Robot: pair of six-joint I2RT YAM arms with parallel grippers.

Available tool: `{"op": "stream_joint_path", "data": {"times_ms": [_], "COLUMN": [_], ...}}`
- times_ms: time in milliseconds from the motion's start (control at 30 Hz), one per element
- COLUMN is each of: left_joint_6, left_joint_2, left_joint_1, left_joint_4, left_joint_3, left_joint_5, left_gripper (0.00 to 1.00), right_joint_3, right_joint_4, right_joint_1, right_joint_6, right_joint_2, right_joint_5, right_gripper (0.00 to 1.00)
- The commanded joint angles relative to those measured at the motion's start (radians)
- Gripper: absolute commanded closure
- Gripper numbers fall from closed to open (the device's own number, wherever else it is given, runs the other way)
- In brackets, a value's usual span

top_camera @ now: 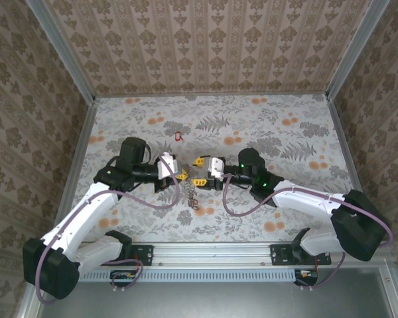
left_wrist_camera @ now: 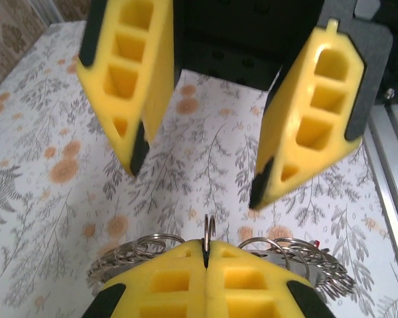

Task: Put the keys on the keyring

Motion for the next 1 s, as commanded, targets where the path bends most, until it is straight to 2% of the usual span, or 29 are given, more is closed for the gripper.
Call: {"op": "stream_joint_path", "data": {"times_ms": [0, 33, 100, 167, 233, 267, 333, 433, 533, 567, 633, 800, 967], "left_joint_6": [0.046, 0.046, 0.037, 0.018, -0.019, -0.042, -0.090, -0.165, -0.256, -0.287, -0.347, -0.449, -0.463], "left_joint_2": [-0.043, -0.051, -0.070, -0.085, -0.085, -0.083, -0.070, -0.057, -0.062, -0.065, -0.070, -0.054, -0.041], "left_joint_1": [0.041, 0.047, 0.058, 0.078, 0.104, 0.116, 0.132, 0.172, 0.255, 0.286, 0.340, 0.438, 0.484], "left_joint_4": [-0.065, -0.068, -0.073, -0.087, -0.104, -0.114, -0.134, -0.165, -0.158, -0.150, -0.114, -0.089, -0.089], "left_joint_3": [0.048, 0.044, 0.036, 0.033, 0.039, 0.048, 0.069, 0.097, 0.104, 0.100, 0.084, 0.079, 0.084], "left_joint_5": [-0.042, -0.054, -0.089, -0.119, -0.147, -0.155, -0.195, -0.235, -0.229, -0.196, -0.122, -0.058, -0.024], "left_gripper": [1.00, 1.00, 1.00, 1.00, 1.00, 1.00, 1.00, 1.00, 1.00, 1.00, 1.00, 1.00, 1.00], "right_joint_3": [-0.032, -0.042, -0.039, 0.005, 0.065, 0.096, 0.162, 0.262, 0.389, 0.445, 0.561, 0.934, 1.254], "right_joint_4": [0.123, 0.176, 0.266, 0.266, 0.222, 0.206, 0.184, 0.132, 0.009, -0.050, -0.190, -0.610, -0.850], "right_joint_1": [-0.004, -0.007, -0.025, -0.030, -0.033, -0.032, -0.031, -0.033, -0.032, -0.032, -0.032, -0.035, -0.040], "right_joint_6": [0.016, 0.033, 0.100, 0.149, 0.165, 0.184, 0.269, 0.428, 0.568, 0.633, 0.715, 0.910, 0.976], "right_joint_2": [-0.006, 0.007, 0.046, 0.101, 0.149, 0.180, 0.234, 0.326, 0.419, 0.458, 0.529, 0.758, 0.980], "right_joint_5": [0.098, 0.130, 0.196, 0.312, 0.365, 0.379, 0.454, 0.638, 0.746, 0.770, 0.777, 0.840, 0.736], "right_gripper": [0.46, 0.45, 0.34, 0.31, 0.28, 0.23, 0.01, 0.00, 0.01, 0.01, 0.00, 0.00, 0.00]}}
